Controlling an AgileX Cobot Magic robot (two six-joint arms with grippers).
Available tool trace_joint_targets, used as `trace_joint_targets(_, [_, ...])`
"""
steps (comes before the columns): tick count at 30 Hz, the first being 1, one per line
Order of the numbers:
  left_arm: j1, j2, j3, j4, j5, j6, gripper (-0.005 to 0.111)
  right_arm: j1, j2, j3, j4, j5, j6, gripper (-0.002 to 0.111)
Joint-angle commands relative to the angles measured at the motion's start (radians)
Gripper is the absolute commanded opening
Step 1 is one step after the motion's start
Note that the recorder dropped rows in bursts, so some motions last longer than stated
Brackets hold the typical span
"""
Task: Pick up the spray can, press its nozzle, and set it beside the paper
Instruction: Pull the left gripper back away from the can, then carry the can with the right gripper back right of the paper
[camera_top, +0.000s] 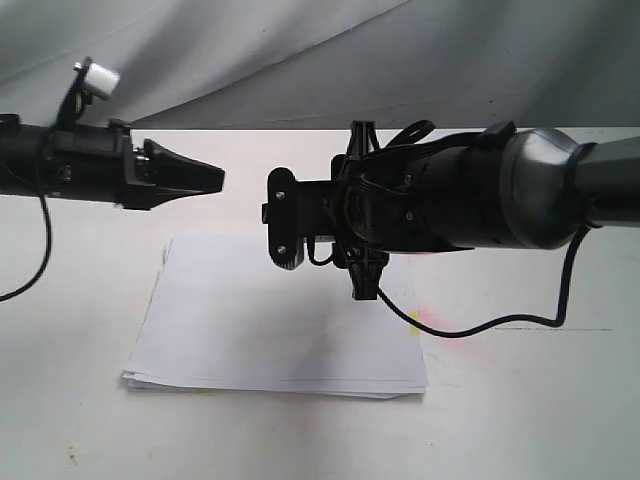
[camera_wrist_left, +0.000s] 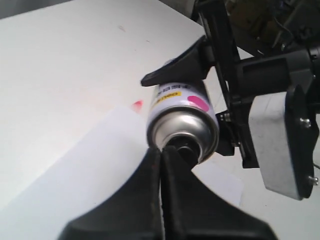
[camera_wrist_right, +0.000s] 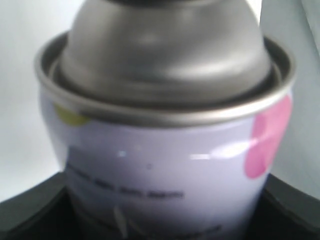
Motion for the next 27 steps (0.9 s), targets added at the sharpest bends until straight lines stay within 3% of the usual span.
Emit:
trace_joint_targets(1, [0.075, -0.064, 0.078, -0.047, 0.010, 0.030, 0.000, 0.002, -0.014, -0.012, -0.017, -0.007, 0.005, 0.000])
trace_joint_targets(16, [0.091, -0.082, 0.099, -0.079, 0.035, 0.044, 0.000, 0.002, -0.019, -0.012, -0.001, -0.007, 0.012, 0.000])
trace_joint_targets(27, [0.091, -0.175, 0.216, -0.228, 0.028, 0.155, 0.000, -0.013, -0.207, -0.012, 0.108, -0.082, 0.320, 0.000])
